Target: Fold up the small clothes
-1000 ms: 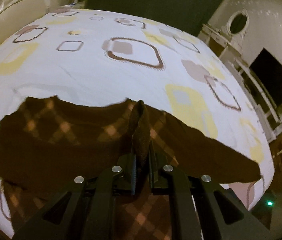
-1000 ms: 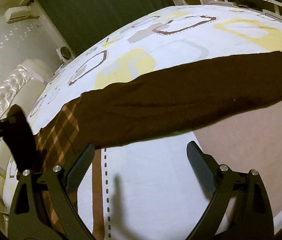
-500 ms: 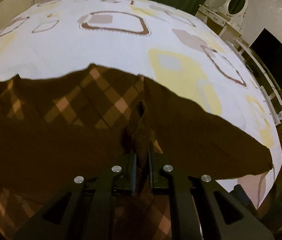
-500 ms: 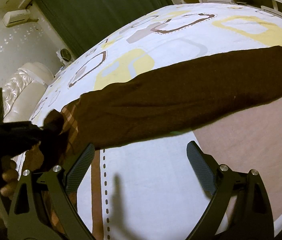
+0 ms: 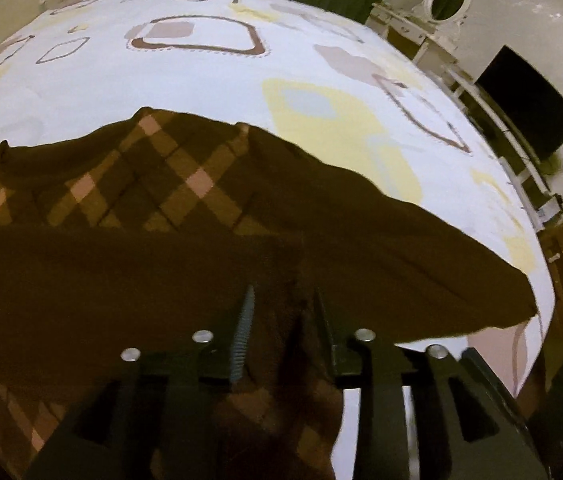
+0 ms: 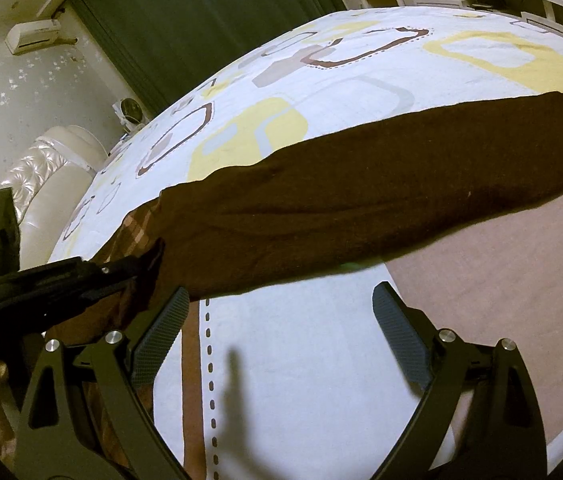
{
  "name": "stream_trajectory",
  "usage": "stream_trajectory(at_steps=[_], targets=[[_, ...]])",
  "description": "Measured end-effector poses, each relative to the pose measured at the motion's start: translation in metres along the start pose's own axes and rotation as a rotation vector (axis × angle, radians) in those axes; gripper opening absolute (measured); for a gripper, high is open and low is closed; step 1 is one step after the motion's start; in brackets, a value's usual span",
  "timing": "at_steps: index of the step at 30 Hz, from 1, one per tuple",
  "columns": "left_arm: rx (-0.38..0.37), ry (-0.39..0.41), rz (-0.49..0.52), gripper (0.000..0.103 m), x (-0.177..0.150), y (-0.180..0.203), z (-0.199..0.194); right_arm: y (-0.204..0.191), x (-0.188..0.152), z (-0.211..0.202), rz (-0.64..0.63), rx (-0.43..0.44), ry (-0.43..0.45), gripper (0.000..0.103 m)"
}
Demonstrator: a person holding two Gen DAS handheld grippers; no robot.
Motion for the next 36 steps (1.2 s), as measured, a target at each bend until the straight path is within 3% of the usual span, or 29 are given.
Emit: stream_trajectory(at_steps=[6,10,14,16,21,24,27,29,35,36], targets=[[-0.008,0.058,-0.025,0.054,-0.013,-0.024,-0.041,0.001,0.003,-0.008,0.018,0.019,0.014,0.093],[0.095,0.143,-0.063,0.063,-0.032,-0.080,-0.090,-0.012,0.015,-0.029,0.019,0.124,0.069,0.093],[0.214,0.177,-0.107,0.063,-0.049,-0.143,-0.125,-0.032,0.021,-0.009,0.083,0.291,-0.066,0.089],[0.243,0.184,-0.148,0.063,-0.055,-0.169,-0.136,-0.042,0.022,0.015,0.134,0.335,-0.168,0.077],[0.275,0.233,-0.252,0.063,-0.066,-0.221,-0.165,-0.068,0.020,0.065,0.168,0.320,-0.305,0.074],[0.283,0.237,-0.278,0.063,-0.071,-0.236,-0.170,-0.081,0.022,0.074,0.186,0.333,-0.310,0.073],[0.276,0.237,-0.305,0.063,-0.072,-0.249,-0.168,-0.091,0.022,0.073,0.201,0.339,-0.313,0.062],[0.268,0.251,-0.325,0.063,-0.075,-0.255,-0.172,-0.092,0.023,0.067,0.199,0.315,-0.288,0.062],[0.277,0.255,-0.353,0.063,-0.074,-0.269,-0.172,-0.099,0.014,0.080,0.161,0.283,-0.362,0.061],[0.273,0.256,-0.364,0.063,-0.075,-0.271,-0.172,-0.101,0.014,0.082,0.156,0.276,-0.359,0.055]])
Point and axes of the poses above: each gripper's, at about its wrist camera, not at the fingertips, and z roughly the way its jaws point, y to its right, x to its top, the point moved 1 cm from there along z, roughly the way its jaws point, and after that the axes turned 7 degrees about -x, right-handed, at the moved point
